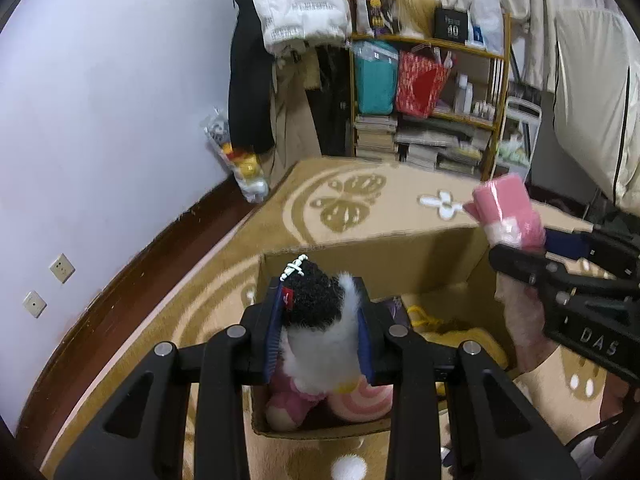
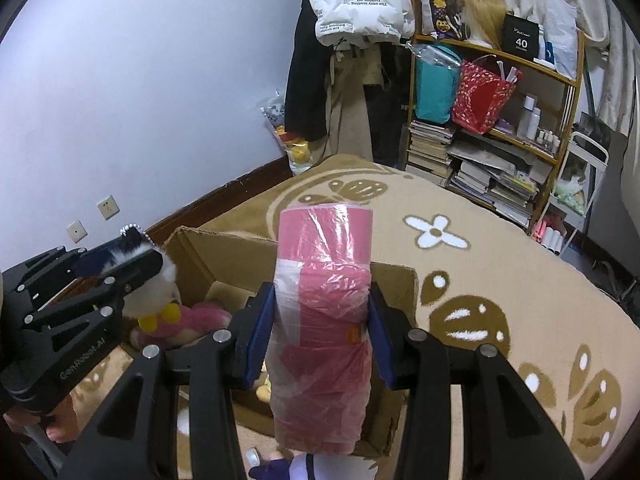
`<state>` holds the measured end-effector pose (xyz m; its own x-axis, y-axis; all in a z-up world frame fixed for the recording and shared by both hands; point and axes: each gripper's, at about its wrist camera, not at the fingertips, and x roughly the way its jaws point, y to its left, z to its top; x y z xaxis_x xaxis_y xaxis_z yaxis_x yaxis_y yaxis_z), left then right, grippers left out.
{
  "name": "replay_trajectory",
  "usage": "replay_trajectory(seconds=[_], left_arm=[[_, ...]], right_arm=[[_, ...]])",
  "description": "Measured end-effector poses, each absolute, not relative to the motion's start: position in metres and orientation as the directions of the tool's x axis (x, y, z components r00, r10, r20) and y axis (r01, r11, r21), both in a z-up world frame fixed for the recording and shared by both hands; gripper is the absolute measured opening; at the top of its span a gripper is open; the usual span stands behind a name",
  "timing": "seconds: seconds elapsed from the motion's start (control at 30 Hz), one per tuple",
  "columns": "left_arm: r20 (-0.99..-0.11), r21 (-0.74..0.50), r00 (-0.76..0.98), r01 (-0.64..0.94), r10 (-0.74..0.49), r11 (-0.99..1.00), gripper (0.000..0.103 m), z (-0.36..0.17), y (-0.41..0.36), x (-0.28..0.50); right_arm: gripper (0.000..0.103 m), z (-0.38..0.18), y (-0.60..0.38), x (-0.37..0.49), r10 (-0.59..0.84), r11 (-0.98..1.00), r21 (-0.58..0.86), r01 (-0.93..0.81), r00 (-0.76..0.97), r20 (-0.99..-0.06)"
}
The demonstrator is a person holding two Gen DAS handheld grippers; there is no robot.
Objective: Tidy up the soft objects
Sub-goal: 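Release the pink roll with the right tool while the left tool drops the white plush into the box, then lower both tools toward the purple-haired doll and green tissue pack on the rug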
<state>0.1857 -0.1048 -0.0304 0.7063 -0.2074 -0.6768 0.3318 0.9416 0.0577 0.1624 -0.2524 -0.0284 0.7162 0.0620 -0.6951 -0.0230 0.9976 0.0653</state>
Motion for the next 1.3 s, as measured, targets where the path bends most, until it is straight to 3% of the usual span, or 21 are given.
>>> replay_trajectory(seconds=[0.27,0.5,0.57,0.73,0.87,0.97,1.3], left_arm=[[-0.69,0.083,0.703,0.313,-0.172,0.946,0.031,-0.042,-0.108,0.185],[-0.709,0.102,0.692,0.293,-0.137,0.951,0.035,-0.047,-0.107,0.187],[-0.708,0.111,0.695,0.278,-0.121,0.954,0.054,-0.048,-0.106,0.187],[-0.696,0.129,0.712,0.251,-0.092,0.959,0.075,-0.044,-0.103,0.184],[-0.67,0.148,0.739,0.22,-0.066,0.964,0.097,-0.037,-0.099,0.179],[-0.65,0.164,0.758,0.214,-0.057,0.963,0.1,-0.031,-0.097,0.174],[-0.656,0.138,0.752,0.202,-0.063,0.969,0.101,-0.015,-0.081,0.157]], right_arm=[[0.048,-0.043,-0.268,0.169,0.117,0.983,0.183,0.018,0.709,-0.695],[0.049,-0.049,-0.27,0.169,0.125,0.978,0.204,0.031,0.698,-0.705],[0.061,-0.049,-0.271,0.169,0.125,0.978,0.206,0.032,0.698,-0.705],[0.087,-0.045,-0.274,0.162,0.123,0.972,0.227,0.056,0.701,-0.702],[0.095,-0.042,-0.278,0.158,0.122,0.968,0.241,0.075,0.695,-0.708],[0.103,-0.039,-0.28,0.155,0.114,0.968,0.238,0.086,0.692,-0.713],[0.103,-0.021,-0.277,0.141,0.103,0.969,0.227,0.093,0.687,-0.72]])
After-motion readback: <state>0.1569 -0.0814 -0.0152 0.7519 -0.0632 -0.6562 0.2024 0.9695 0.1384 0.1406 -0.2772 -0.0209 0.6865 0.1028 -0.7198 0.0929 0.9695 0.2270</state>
